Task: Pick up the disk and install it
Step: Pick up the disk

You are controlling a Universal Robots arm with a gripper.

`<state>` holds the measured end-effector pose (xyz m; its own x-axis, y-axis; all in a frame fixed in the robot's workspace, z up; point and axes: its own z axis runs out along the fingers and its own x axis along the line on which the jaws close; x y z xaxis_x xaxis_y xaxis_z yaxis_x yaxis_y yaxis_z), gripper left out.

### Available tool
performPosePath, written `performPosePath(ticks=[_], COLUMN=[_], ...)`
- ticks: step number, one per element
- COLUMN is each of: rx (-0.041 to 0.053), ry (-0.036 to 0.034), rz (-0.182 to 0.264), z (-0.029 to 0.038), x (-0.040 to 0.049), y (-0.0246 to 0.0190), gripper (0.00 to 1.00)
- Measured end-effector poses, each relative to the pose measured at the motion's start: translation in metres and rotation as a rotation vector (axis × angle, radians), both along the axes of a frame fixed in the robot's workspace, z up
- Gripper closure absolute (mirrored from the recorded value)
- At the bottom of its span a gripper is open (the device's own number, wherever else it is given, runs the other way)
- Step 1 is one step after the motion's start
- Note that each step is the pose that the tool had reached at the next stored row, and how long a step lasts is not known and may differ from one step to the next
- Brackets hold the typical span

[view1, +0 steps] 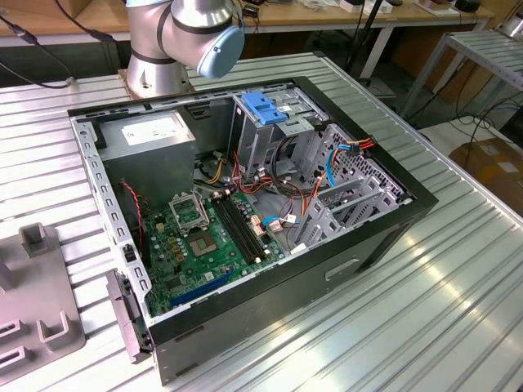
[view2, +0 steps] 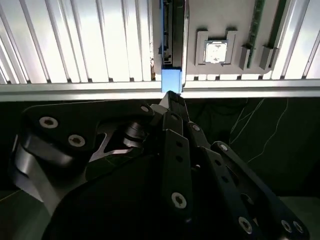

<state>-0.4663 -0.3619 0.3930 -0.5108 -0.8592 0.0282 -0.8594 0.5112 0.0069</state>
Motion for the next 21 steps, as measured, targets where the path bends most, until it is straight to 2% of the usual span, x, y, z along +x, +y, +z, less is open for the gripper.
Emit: performPosePath(ticks=[4, 6, 7, 8, 11, 12, 13, 14, 15, 19, 21], rx=[-0.0042, -0.0071, -0.0071, -0.0072, -0.0074, -0.0074, -0.0074, -0.0075, -0.0076, -0.0081, -0.0086], ry=[0.0, 0.0001, -0.0001, -0.0004, -0.0007, -0.0009, -0.0012, -0.0014, -0.002, -0.0041, -0.0062], rz=[0.088, 0.173, 0.198, 0.247, 0.353, 0.392, 0.418, 0.442, 0.46, 0.49, 0.496], z=[-0.0002, -0.0008, -0.0013, -0.0022, -0.0057, -0.0071, -0.0079, -0.0087, -0.0098, -0.0182, -0.0195], x=[0.0, 0.0, 0.0, 0.0, 0.0, -0.0001, 0.0, 0.0, 0.0, 0.0, 0.0001], y=[0.0, 0.0, 0.0, 0.0, -0.0001, -0.0004, -0.0014, -0.0025, -0.0032, -0.0035, -0.0035], gripper=[0.9, 0.9, 0.9, 0.9, 0.9, 0.89, 0.77, 0.71, 0.58, 0.58, 0.58])
